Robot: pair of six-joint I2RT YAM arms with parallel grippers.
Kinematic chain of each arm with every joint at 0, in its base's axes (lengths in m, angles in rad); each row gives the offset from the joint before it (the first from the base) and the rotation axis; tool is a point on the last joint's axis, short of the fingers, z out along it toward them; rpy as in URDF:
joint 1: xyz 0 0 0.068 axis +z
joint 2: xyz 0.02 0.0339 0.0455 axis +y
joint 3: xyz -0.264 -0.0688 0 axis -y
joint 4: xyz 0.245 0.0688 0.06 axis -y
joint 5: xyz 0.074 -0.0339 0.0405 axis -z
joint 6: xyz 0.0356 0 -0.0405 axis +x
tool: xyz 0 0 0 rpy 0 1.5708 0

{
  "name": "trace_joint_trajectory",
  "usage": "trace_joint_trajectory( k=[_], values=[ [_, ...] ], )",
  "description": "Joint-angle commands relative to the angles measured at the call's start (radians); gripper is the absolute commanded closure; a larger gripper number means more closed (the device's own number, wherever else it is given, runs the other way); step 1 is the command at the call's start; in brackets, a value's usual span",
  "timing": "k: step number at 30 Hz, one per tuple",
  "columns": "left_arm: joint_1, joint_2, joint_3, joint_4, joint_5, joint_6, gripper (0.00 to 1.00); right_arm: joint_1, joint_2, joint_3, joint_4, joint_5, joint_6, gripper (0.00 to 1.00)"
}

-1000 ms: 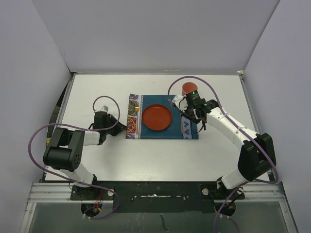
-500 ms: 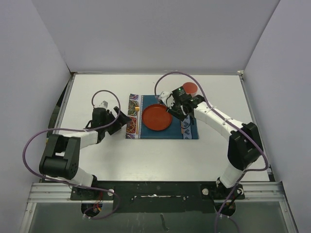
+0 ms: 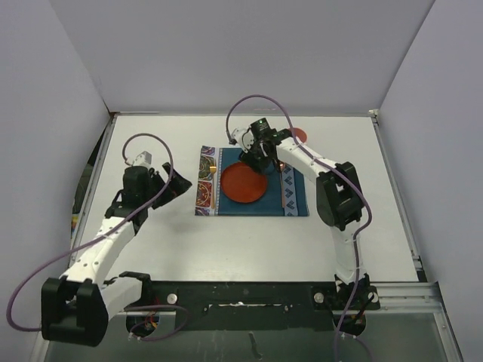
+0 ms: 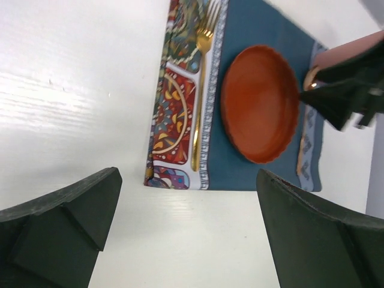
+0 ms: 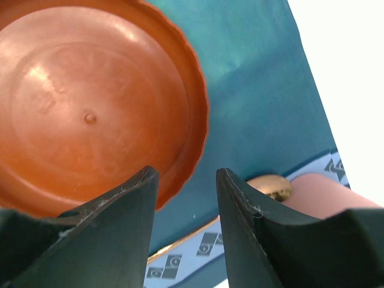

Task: Set the dinner table for one person
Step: Adjust the plate on the napkin.

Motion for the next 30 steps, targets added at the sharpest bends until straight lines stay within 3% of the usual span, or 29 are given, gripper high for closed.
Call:
trace_joint_trajectory(
  k=[1,8,30],
  values=[
    [0.019,-0.189,0.124,-0.189,-0.047,0.090,0.02,-0.040,0.046,0.121,-0.025,-0.084,0.009,0.55],
    [0.028,-0.354,0.169,-0.356,-0.062,0.099,0.02,-0.077,0.084,0.124,-0.002,-0.092,-0.025,0.55],
    [0.031,-0.382,0.124,-0.330,-0.044,0.049,0.02,-0.036,0.061,-0.020,0.058,-0.099,0.009,0.56]
  ],
)
